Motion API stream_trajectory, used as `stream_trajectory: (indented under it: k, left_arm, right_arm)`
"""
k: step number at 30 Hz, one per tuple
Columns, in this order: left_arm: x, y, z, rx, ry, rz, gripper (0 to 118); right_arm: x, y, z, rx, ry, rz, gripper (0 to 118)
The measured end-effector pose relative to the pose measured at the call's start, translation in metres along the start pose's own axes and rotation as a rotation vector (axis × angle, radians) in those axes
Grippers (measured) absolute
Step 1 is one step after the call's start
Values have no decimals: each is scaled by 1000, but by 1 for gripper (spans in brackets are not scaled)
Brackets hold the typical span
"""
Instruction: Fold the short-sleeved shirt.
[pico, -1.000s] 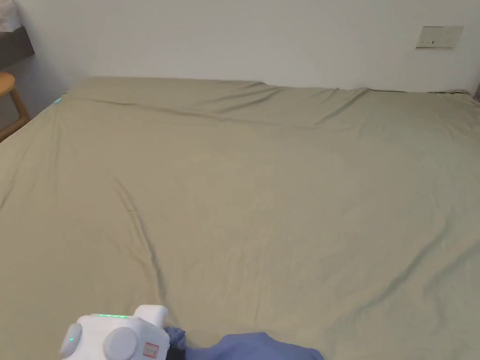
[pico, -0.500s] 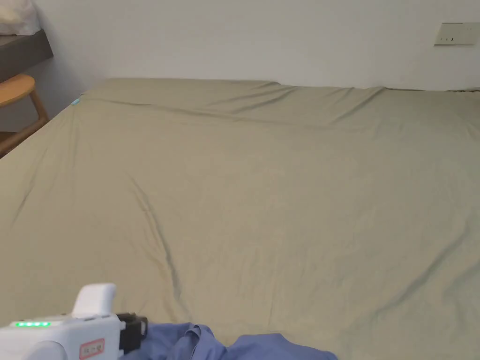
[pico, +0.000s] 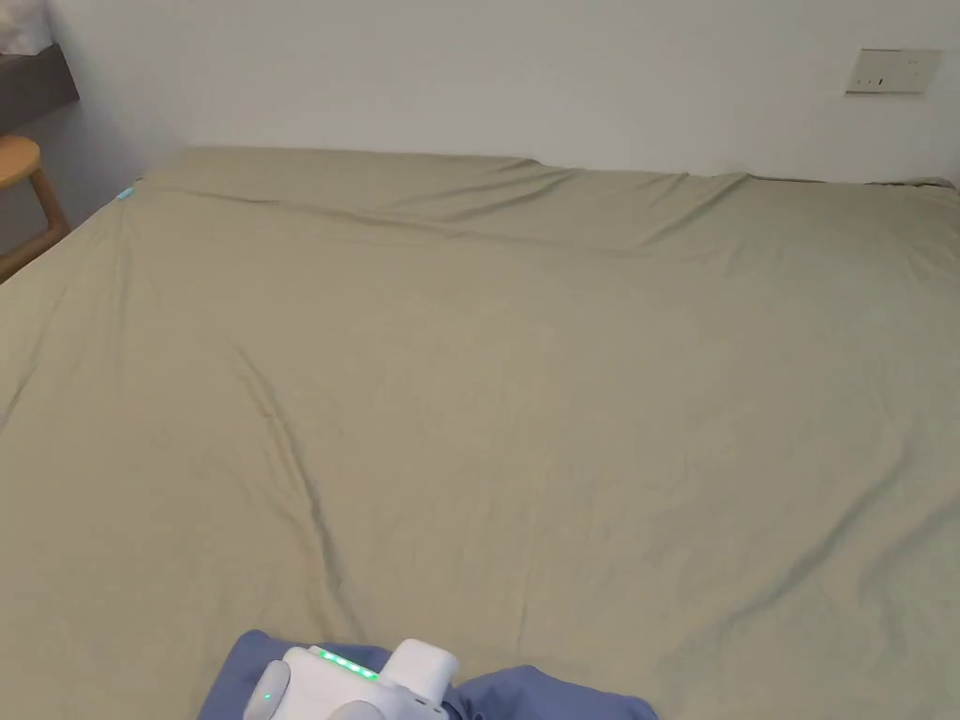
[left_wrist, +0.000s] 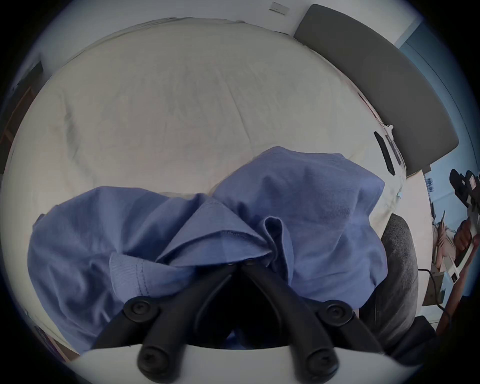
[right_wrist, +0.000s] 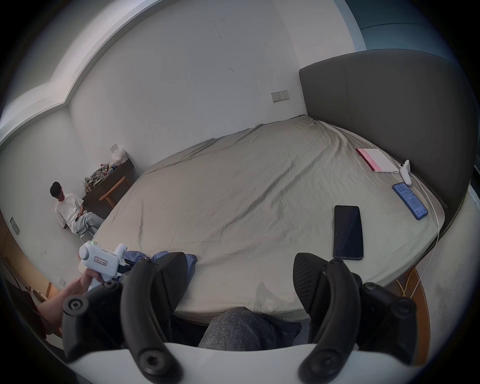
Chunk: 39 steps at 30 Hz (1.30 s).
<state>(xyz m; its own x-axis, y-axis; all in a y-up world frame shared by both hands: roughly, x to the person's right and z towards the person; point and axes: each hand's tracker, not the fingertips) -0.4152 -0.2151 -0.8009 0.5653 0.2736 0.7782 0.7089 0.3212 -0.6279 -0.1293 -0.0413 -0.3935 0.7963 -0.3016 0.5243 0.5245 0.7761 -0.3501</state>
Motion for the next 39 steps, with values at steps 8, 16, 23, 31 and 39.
stream_trajectory:
  k: [8, 16, 23, 31, 39]
  left_arm:
    - [-56, -29, 92, 238, -335, 232, 114]
    - [-196, -77, 125, 414, -318, 547, 116]
    - [-203, -101, 52, 455, -758, 777, 111]
    - [-182, -72, 52, 315, -503, 705, 20]
    - [-164, -59, 150, 473, -345, 541, 20]
  right_arm:
    - [-6, 5, 4, 8, 25, 23, 99]
    - [-10, 14, 8, 33, 27, 33, 99]
    - [-18, 15, 3, 12, 20, 57, 99]
    - [-28, 23, 0, 11, 75, 74, 97]
    - [-42, 35, 4, 70, 74, 150, 14]
